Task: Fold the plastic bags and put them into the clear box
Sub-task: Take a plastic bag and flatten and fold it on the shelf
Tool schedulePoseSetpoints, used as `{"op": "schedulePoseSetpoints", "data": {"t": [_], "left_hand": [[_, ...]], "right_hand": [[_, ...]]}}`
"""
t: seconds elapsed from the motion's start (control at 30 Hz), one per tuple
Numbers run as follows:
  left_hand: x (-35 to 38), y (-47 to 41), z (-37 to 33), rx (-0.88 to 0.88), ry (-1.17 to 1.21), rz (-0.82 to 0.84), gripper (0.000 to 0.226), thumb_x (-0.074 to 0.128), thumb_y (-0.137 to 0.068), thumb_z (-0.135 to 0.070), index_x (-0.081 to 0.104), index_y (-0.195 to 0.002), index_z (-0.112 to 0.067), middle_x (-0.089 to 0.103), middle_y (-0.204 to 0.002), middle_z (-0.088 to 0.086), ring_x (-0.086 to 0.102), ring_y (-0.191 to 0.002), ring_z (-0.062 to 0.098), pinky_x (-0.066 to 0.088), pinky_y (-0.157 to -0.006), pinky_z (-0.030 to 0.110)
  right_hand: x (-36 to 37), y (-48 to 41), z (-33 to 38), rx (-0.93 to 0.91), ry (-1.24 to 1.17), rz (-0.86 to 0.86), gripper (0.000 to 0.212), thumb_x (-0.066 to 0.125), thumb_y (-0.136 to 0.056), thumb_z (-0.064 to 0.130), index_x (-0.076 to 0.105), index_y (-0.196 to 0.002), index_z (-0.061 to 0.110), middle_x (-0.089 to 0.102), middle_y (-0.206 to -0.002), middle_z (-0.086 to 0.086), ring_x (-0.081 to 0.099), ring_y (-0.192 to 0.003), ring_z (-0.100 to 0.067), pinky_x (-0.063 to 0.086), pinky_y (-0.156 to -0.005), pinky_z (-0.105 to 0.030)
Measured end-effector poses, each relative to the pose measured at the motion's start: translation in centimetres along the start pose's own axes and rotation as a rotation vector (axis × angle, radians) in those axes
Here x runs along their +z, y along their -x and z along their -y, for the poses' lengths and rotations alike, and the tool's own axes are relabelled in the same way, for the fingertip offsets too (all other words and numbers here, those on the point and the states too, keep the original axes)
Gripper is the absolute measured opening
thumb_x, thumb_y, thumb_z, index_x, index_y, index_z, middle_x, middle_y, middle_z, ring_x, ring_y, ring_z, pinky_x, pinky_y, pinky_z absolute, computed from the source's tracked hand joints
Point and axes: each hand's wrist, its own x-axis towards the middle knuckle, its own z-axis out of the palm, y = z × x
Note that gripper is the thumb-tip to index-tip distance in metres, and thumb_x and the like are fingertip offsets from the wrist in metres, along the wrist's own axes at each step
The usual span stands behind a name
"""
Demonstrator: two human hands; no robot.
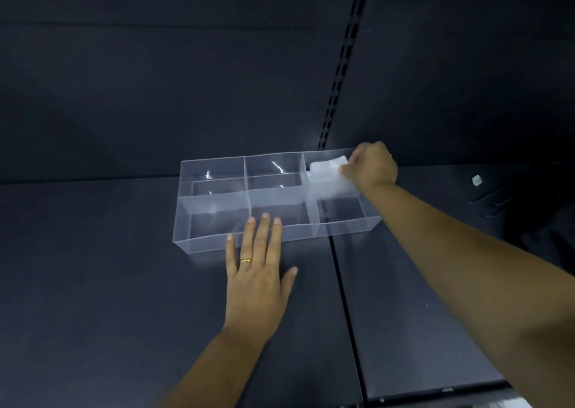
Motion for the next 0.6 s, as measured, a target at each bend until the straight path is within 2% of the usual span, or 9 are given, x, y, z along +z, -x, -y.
{"op": "schedulePoseSetpoints", "data": {"t": [0.13,0.2,0.3,0.4,0.5,0.6], "left_hand": [[0.1,0.2,0.3,0.002,0.0,0.022,0.077,0.06,-0.088,-0.04,0.026,-0.149,-0.008,0.023,-0.156,0.012,0.015,-0.145,0.031,0.008,-0.114,0.051],[-0.1,0.8,0.5,0.003,0.012,0.024,0.072,0.051,-0.092,-0.042,0.023,-0.149,-0.009,0.02,-0.157,0.011,0.013,-0.145,0.03,0.007,-0.114,0.05],[-0.5,3.2,0.9,-0.027,0.007,0.063,0.066,0.033,-0.095,-0.047,0.02,-0.15,-0.012,0.015,-0.157,0.008,0.01,-0.146,0.028,0.006,-0.117,0.049],[-0.9,7.3,1.8,-0.117,0.02,0.203,0.069,0.035,-0.097,-0.05,0.003,-0.15,-0.018,0.001,-0.159,0.003,-0.006,-0.146,0.023,-0.005,-0.118,0.046],[-1.1,12.8,3.1,-0.225,-0.067,0.331,0.069,0.013,-0.095,-0.059,-0.008,-0.15,-0.022,-0.009,-0.16,0.0,-0.015,-0.146,0.019,-0.011,-0.118,0.044],[-2.2,17.1,3.6,-0.235,-0.07,0.331,0.081,-0.019,-0.082,-0.066,-0.003,-0.15,-0.024,-0.005,-0.16,-0.002,-0.014,-0.144,0.018,-0.011,-0.117,0.041]], "right_hand": [[0.0,0.2,0.0,-0.017,-0.048,-0.002,0.016,0.073,-0.078,0.016,0.058,-0.084,0.013,0.056,-0.112,-0.013,0.06,-0.094,-0.031,0.052,-0.077,-0.037],[-0.3,0.7,0.0,-0.021,-0.112,-0.022,0.023,0.074,-0.079,0.017,0.052,-0.084,0.013,0.053,-0.113,-0.015,0.059,-0.094,-0.032,0.051,-0.08,-0.04],[-1.4,2.9,0.0,-0.043,-0.221,-0.124,0.028,0.075,-0.079,0.022,0.054,-0.093,0.009,0.049,-0.115,-0.014,0.057,-0.097,-0.031,0.05,-0.083,-0.041],[-2.6,7.5,-0.4,-0.07,-0.284,-0.223,0.029,0.072,-0.081,0.025,0.055,-0.098,0.009,0.049,-0.11,-0.009,0.054,-0.1,-0.027,0.045,-0.09,-0.041],[-2.4,16.0,-0.6,-0.168,-0.412,-0.152,0.016,0.067,-0.086,0.022,0.053,-0.09,0.013,0.05,-0.097,-0.004,0.056,-0.091,-0.024,0.045,-0.082,-0.033],[-0.5,27.5,-1.4,-0.366,-0.386,0.04,0.017,0.062,-0.09,0.025,0.055,-0.079,0.015,0.054,-0.078,0.0,0.054,-0.071,-0.017,0.043,-0.07,-0.031]]}}
